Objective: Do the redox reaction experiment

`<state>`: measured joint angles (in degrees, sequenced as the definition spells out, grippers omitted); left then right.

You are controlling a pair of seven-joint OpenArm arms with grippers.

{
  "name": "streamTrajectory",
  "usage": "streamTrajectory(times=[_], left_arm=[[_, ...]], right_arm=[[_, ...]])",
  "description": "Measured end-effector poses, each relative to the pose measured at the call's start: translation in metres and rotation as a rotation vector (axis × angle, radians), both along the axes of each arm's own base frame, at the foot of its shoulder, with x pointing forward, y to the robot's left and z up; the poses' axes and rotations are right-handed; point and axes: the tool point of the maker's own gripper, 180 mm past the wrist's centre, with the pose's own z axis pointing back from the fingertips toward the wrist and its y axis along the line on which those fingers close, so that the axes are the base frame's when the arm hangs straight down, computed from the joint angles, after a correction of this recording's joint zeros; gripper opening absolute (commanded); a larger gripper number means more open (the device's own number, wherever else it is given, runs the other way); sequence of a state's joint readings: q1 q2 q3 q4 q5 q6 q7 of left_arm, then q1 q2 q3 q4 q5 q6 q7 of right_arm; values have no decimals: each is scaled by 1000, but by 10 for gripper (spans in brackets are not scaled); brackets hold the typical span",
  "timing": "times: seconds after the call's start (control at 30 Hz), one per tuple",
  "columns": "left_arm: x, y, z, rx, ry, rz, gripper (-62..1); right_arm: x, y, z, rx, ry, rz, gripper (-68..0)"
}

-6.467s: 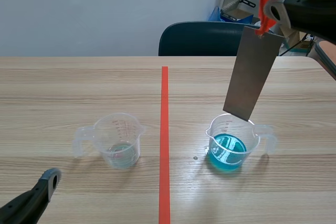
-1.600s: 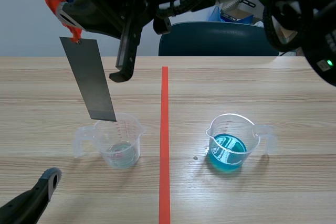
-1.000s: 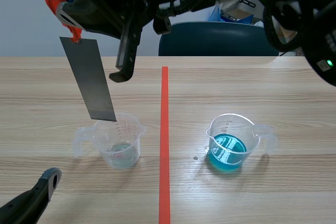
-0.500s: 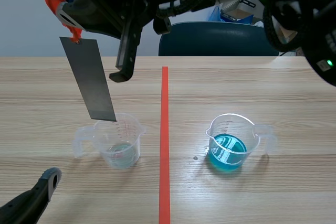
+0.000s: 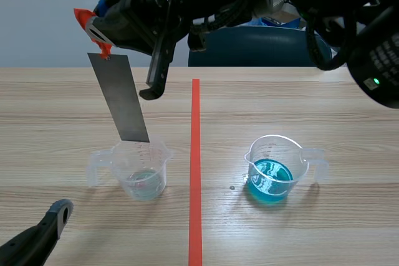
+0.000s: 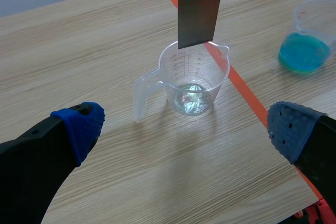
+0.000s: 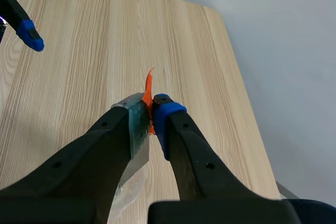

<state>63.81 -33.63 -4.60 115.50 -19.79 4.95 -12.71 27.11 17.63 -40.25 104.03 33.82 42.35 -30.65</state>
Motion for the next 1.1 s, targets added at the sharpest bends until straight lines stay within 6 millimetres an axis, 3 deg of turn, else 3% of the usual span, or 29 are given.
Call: streamTrajectory(times=[0.17, 0.37, 1.1], left_arm=[[0, 0, 0, 0, 0, 0, 14], [0, 0, 0, 0, 0, 0, 14], [0, 0, 0, 0, 0, 0, 14]], right_arm=[[6, 0, -4, 12, 3, -8, -667], [0, 8, -32, -39, 35, 22, -667], [12, 9, -105, -98, 6, 49, -667]])
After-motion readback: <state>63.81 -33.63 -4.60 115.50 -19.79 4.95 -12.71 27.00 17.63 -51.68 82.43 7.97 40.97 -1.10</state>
